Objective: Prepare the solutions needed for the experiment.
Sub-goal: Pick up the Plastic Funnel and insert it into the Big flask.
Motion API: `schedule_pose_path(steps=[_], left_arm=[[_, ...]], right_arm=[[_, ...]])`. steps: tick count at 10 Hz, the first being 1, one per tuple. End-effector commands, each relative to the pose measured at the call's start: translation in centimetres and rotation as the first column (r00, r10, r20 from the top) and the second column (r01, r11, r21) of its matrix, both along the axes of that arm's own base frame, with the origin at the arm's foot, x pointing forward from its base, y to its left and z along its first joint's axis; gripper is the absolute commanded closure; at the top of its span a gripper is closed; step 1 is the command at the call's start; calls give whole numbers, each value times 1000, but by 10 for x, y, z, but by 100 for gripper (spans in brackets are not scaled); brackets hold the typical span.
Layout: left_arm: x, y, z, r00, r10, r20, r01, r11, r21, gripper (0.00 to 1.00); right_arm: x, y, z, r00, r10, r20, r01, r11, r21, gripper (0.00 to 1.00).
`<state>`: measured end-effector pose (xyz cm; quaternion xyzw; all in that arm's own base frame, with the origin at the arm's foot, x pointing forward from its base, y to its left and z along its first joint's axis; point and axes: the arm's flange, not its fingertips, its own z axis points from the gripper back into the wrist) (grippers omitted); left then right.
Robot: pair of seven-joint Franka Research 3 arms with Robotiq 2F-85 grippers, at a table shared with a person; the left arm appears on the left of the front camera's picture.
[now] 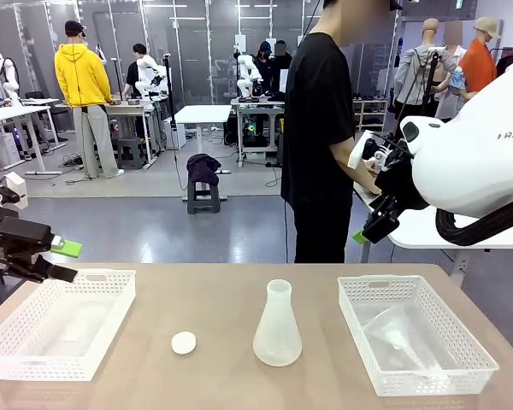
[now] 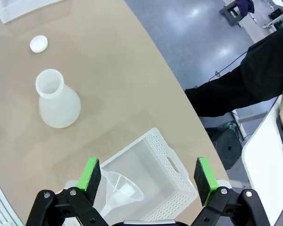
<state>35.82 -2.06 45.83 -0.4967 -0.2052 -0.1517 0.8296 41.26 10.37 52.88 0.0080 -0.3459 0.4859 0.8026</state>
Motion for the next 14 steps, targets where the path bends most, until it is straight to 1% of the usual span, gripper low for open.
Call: schedule_pose_path(steps=[1,5,6,7,8,9,10,11,12,13,14], left_arm=[[0,5,2,1000,6,7,-6,1000,-4,0],[0,5,2,1000,6,7,-6,1000,-4,0],[0,5,2,1000,6,7,-6,1000,-4,0],[0,5,2,1000,6,7,-6,1000,-4,0],[0,5,2,1000,6,7,-6,1000,-4,0],[0,5,2,1000,6,7,-6,1000,-4,0],[0,5,2,1000,6,7,-6,1000,-4,0],[0,5,2,1000,6,7,-6,1000,-4,0],[0,5,2,1000,6,7,-6,1000,-4,0],[0,5,2,1000,6,7,-6,1000,-4,0],[0,5,2,1000,6,7,-6,1000,-4,0]], right_arm=[[-2,1,5,1000,-24,-3,24,1000,19,0],[-2,1,5,1000,-24,-3,24,1000,19,0],[-1,0,2,1000,-4,3,4,1000,5,0],[3,-5,2,998,54,25,-52,994,-95,0],[10,-16,3,981,188,40,-179,969,-173,0],[20,-31,3,943,332,-12,-327,921,-212,0],[27,-41,4,912,402,-80,-407,868,-285,0],[31,-46,4,883,455,-114,-467,839,-280,0],[36,-48,-1,840,519,-159,-543,799,-258,0],[39,-47,-6,825,536,-179,-565,781,-265,0],[41,-46,-10,826,536,-176,-564,778,-276,0]])
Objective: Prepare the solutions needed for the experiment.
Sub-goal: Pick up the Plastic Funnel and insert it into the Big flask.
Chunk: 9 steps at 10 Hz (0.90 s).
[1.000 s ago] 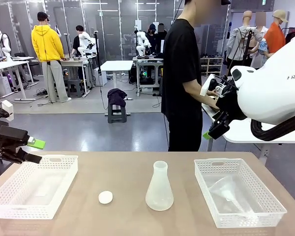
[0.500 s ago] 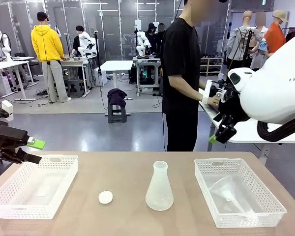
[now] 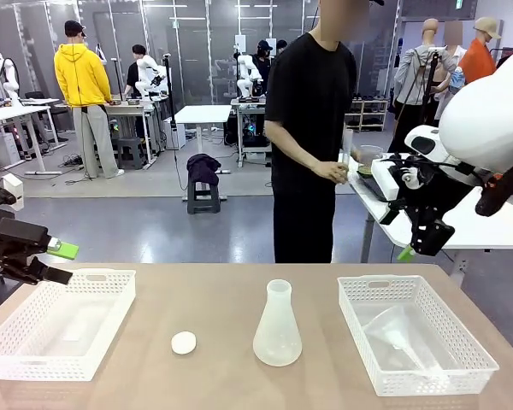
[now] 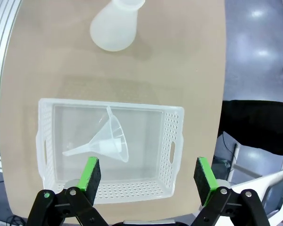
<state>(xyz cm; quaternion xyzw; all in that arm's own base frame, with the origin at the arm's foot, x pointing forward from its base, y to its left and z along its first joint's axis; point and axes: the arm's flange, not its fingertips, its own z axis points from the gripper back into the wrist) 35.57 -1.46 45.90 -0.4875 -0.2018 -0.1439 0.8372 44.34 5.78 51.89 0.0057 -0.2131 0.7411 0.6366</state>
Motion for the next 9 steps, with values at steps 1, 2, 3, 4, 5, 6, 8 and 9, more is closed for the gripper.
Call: schedule_pose_path(steps=[1,2,3,4,5,6,8,9], left_arm=[[2,-1,1,1000,-10,22,10,1000,-25,0],[2,-1,1,1000,-10,22,10,1000,-25,0],[2,-1,1,1000,-10,22,10,1000,-25,0],[2,-1,1,1000,-10,22,10,1000,-25,0],[2,-1,1,1000,-10,22,10,1000,-25,0],[2,-1,1,1000,-10,22,10,1000,-25,0],[2,-1,1,1000,-10,22,10,1000,-25,0],[2,-1,1,1000,-10,22,10,1000,-25,0]], right_arm=[[11,0,-3,1000,-1,8,1,1000,-21,0],[0,0,0,1000,0,0,0,1000,0,0],[0,0,0,1000,0,0,0,1000,0,0],[0,0,0,1000,0,0,0,1000,0,0],[0,0,0,1000,0,0,0,1000,0,0],[4,2,-1,1000,-18,-1,18,1000,-13,0],[5,8,-15,997,17,-77,-28,989,-142,0],[4,9,-23,995,49,-92,-66,977,-203,0]])
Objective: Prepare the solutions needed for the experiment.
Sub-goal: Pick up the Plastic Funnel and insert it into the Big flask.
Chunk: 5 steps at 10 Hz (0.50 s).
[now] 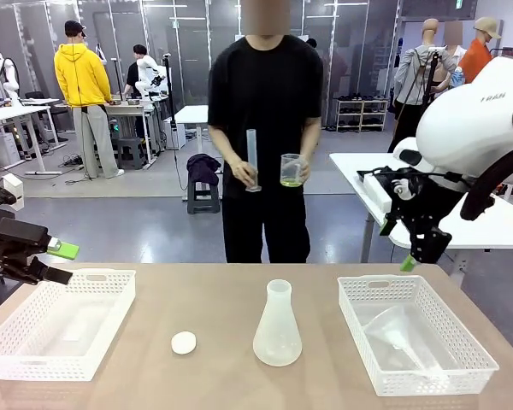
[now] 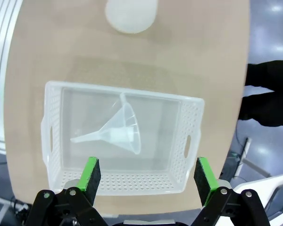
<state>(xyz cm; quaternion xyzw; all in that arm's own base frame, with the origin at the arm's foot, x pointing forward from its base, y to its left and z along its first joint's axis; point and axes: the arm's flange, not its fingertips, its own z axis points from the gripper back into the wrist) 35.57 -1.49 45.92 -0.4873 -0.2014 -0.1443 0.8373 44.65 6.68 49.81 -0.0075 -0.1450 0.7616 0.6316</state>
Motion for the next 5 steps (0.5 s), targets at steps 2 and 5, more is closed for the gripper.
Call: schedule_pose_path(steps=[2,5], left_arm=[[3,-1,1,1000,-9,22,9,1000,-26,0],[3,-1,1,1000,-9,22,9,1000,-26,0]], right_arm=[[1,4,-24,994,81,-79,-94,979,-183,0],[9,12,-71,985,66,-157,-90,985,-149,0]])
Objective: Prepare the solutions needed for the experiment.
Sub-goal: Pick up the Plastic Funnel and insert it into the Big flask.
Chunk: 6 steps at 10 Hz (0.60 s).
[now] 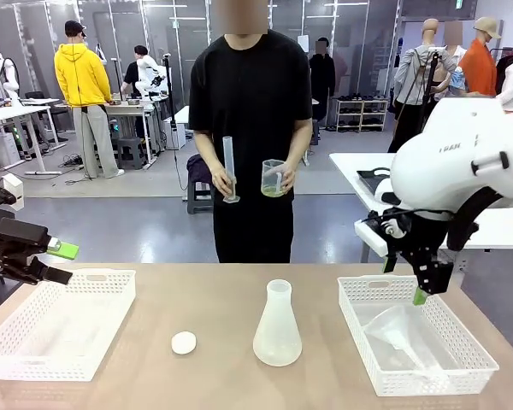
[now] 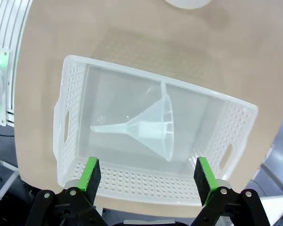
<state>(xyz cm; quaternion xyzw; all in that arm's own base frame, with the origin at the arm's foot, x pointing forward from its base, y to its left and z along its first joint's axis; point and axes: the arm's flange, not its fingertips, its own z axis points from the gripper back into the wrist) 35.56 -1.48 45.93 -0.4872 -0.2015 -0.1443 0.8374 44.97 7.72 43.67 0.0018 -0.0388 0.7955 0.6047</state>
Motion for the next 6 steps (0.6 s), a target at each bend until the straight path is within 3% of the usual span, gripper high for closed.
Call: schedule_pose_path(steps=[1,6], left_arm=[[3,-1,1,1000,-9,22,9,1000,-26,0],[3,-1,1,1000,-9,22,9,1000,-26,0]], right_arm=[[7,3,-24,999,-12,-48,12,1000,-2,0],[9,7,-69,990,-7,-140,5,1000,-10,0]])
